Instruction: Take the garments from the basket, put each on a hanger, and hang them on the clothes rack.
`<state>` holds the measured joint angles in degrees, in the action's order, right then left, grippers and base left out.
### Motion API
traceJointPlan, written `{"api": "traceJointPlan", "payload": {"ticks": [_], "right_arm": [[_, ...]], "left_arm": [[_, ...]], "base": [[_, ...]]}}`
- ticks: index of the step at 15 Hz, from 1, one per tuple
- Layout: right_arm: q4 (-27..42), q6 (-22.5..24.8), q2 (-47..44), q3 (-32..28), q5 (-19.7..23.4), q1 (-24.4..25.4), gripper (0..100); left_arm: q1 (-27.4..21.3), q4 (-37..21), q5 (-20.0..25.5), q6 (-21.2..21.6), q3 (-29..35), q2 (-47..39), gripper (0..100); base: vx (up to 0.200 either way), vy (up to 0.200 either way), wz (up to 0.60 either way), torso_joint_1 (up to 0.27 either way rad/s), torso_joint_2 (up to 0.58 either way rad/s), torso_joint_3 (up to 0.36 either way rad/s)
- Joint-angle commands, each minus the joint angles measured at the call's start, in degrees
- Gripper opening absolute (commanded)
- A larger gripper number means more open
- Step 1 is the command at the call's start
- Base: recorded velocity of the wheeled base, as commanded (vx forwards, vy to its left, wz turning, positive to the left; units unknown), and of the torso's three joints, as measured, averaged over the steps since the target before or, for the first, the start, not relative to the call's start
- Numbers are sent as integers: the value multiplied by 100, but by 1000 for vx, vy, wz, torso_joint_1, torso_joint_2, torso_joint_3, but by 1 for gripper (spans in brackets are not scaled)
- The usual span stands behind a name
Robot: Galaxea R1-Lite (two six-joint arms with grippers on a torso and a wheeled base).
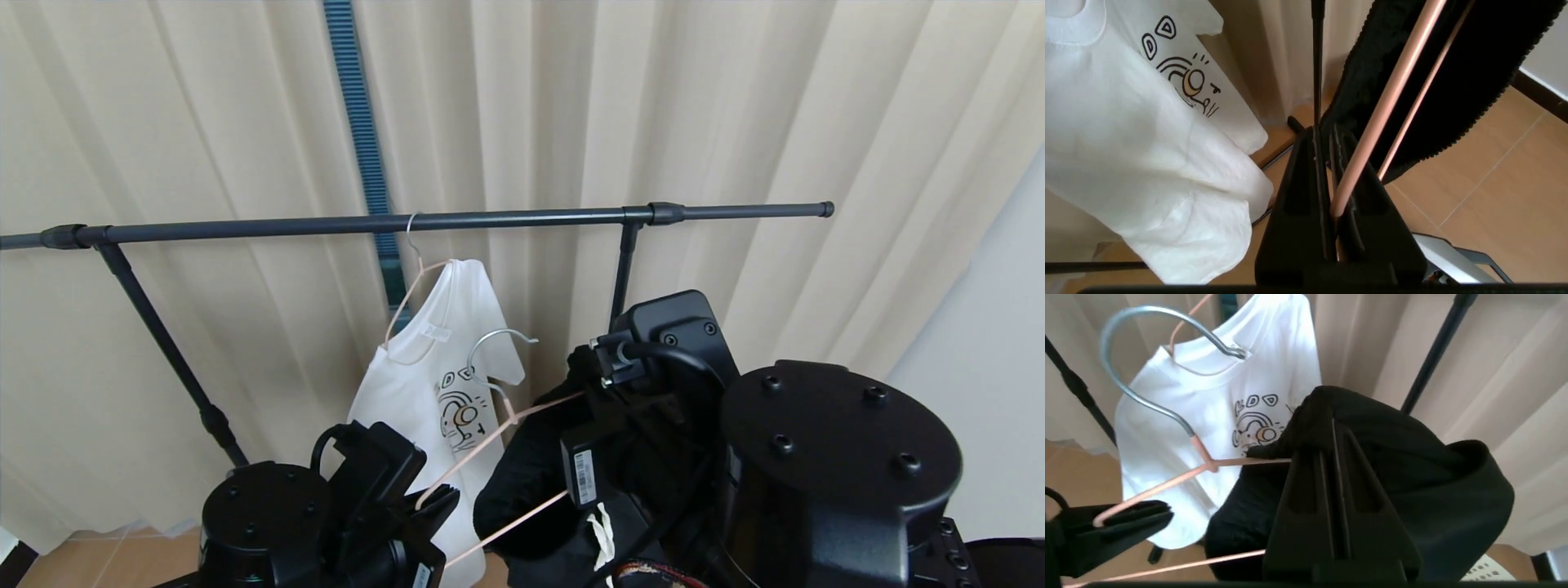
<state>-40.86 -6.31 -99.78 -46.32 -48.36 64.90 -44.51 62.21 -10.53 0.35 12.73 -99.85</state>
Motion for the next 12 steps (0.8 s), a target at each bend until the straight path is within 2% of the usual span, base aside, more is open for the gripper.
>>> {"api": "traceJointPlan", "payload": {"ticks": [1, 6, 12], "right_arm": [[-1, -98, -50, -114, 2, 93, 0], [8, -441, -77, -377, 2, 172, 0], [35, -450, -147, -377, -7, 110, 0]], "left_arm": [[-32, 2, -1, 0, 11, -8, 0], [-84, 11, -1, -27, 11, -8, 0], [-93, 292, 7, -44, -60, 10, 0]], "base": [[0, 0, 0, 0, 0, 0], [0, 0, 0, 0, 0, 0], [0, 0, 0, 0, 0, 0]]}}
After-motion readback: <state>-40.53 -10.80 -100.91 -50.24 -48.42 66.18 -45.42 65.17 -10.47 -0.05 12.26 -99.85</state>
